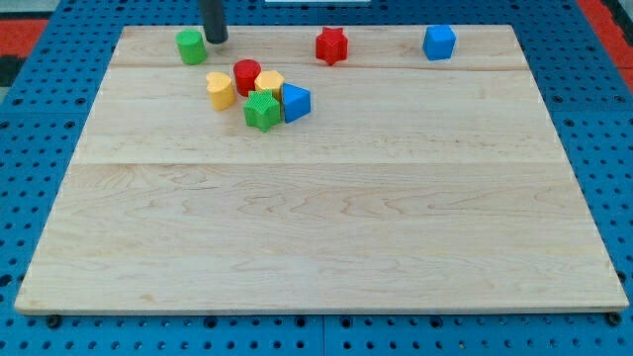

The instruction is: Push the green star to the bottom left of the yellow hexagon

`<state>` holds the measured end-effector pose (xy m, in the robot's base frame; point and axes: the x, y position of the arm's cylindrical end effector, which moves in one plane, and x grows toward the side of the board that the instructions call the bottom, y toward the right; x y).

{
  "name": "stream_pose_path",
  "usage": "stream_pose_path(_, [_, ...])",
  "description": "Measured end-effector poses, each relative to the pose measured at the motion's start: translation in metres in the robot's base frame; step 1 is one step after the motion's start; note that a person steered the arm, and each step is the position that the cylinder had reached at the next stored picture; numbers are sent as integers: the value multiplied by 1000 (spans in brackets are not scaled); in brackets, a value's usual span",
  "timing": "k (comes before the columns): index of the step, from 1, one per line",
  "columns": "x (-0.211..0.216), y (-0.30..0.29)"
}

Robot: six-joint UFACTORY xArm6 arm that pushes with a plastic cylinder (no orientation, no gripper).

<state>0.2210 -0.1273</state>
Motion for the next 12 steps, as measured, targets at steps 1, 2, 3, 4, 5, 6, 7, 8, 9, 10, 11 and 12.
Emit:
stream_pose_path(1, [5, 44])
stream_pose_path(2, [50, 53])
stream_pose_path(3, [91, 51])
stream_pose_path(4, [135, 51])
stream_pose_path(5, [173, 51])
stream_pose_path(6, [191, 54])
stream_pose_path(7, [195, 52])
stream_pose_path(8, [181, 4])
stream_pose_path(9, [170, -56])
stream_pose_path(10, [151, -106])
stream_pose_path(11, [96, -101])
stream_pose_path(12, [96, -84])
